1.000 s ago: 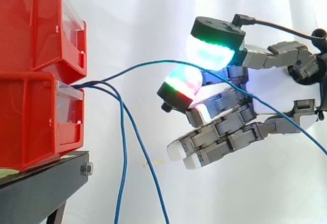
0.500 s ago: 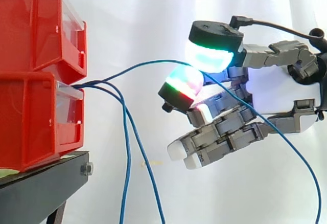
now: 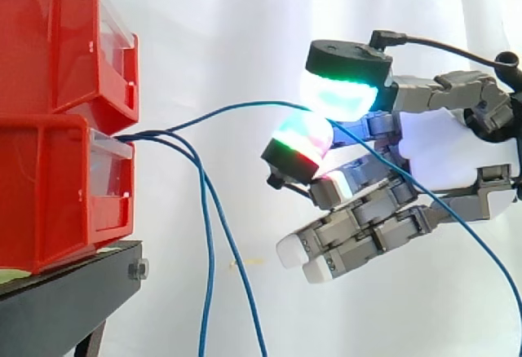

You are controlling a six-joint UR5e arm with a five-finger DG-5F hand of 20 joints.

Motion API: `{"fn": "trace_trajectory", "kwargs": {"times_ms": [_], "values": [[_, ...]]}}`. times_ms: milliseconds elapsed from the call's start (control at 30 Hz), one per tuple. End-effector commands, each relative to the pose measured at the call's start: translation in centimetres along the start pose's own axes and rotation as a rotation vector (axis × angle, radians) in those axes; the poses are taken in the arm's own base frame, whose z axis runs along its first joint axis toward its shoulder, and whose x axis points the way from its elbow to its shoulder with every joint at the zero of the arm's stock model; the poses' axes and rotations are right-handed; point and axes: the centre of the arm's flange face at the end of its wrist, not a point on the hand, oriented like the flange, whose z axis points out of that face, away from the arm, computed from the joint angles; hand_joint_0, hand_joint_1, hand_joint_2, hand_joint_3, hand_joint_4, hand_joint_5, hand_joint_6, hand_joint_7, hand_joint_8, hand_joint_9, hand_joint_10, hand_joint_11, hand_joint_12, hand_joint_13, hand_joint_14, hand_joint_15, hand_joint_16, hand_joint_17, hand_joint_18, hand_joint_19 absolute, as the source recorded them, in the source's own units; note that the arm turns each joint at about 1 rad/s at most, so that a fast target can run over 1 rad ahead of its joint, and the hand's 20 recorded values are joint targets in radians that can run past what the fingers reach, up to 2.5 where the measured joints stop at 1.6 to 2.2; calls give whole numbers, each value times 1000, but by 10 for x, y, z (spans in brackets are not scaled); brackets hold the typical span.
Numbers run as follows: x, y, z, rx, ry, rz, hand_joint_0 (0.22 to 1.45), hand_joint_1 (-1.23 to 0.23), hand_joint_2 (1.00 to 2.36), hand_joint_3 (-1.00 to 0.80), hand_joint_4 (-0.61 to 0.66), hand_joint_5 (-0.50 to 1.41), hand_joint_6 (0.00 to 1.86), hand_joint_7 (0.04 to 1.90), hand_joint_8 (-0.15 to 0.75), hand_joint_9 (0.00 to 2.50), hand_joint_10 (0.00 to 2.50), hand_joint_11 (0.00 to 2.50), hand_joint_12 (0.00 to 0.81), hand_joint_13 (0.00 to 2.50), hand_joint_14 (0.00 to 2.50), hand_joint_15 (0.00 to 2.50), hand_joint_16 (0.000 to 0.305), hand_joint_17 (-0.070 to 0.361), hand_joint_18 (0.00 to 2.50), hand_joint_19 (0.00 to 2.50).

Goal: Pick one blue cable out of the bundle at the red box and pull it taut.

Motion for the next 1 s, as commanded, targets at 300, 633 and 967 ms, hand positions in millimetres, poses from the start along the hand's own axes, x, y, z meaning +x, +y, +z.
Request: {"fn": "trace_trajectory", "kwargs": {"times_ms": [300,633,967], "values": [[5,-44,-17,85,17,71,651,-735,1022,-50,-194,-168,955,1135,254,956,11,1031,369,556,12,313,48,109,465,140],[9,-62,-17,20,19,110,652,-735,1023,-55,-199,-169,956,1134,254,956,12,1029,368,557,10,308,48,108,464,140],[11,-58,-13,-25,16,101,653,-733,1023,-55,-201,-169,956,1131,253,953,13,1018,368,556,10,310,48,107,465,141]]}}
